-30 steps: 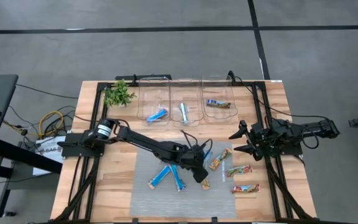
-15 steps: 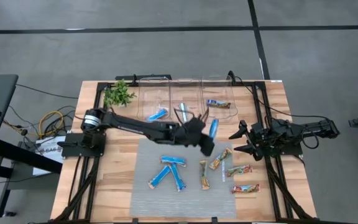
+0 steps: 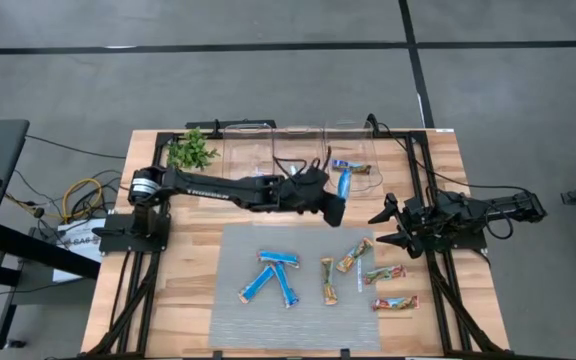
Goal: Pick and place Granola Bars by type
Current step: Put the blue granola bar into the right transparent bin, then put the orange granola bar into the middle transparent bin
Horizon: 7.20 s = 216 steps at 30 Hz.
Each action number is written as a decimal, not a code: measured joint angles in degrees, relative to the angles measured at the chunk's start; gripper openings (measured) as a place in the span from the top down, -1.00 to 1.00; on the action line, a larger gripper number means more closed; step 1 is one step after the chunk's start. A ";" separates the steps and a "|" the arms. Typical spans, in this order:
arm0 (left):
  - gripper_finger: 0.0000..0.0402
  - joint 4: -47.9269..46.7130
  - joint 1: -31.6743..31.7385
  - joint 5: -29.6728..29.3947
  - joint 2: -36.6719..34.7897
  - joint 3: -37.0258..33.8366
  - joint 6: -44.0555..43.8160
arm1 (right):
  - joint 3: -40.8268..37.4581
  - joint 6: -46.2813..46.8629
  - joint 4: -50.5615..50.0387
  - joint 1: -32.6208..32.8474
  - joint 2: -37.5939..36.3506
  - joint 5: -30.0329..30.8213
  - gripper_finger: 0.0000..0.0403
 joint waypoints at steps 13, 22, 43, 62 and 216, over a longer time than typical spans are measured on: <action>0.69 1.83 14.30 12.16 0.00 0.00 14.92 | -0.01 0.00 0.00 0.00 -0.01 0.00 -0.29; 0.69 2.71 20.51 19.80 0.00 0.00 19.47 | 0.01 0.00 0.00 -0.01 -0.01 0.00 -0.29; 0.69 3.32 20.31 17.95 0.04 0.00 37.54 | 0.01 0.00 0.00 -0.01 -0.01 0.00 -0.29; 0.69 -19.05 19.05 16.71 18.04 30.36 49.48 | 0.00 -0.01 0.11 -0.02 -0.01 0.02 -0.29; 0.60 -24.14 -28.45 3.31 -1.70 -20.37 -13.44 | 0.03 0.00 -0.04 -0.02 0.01 0.02 -0.29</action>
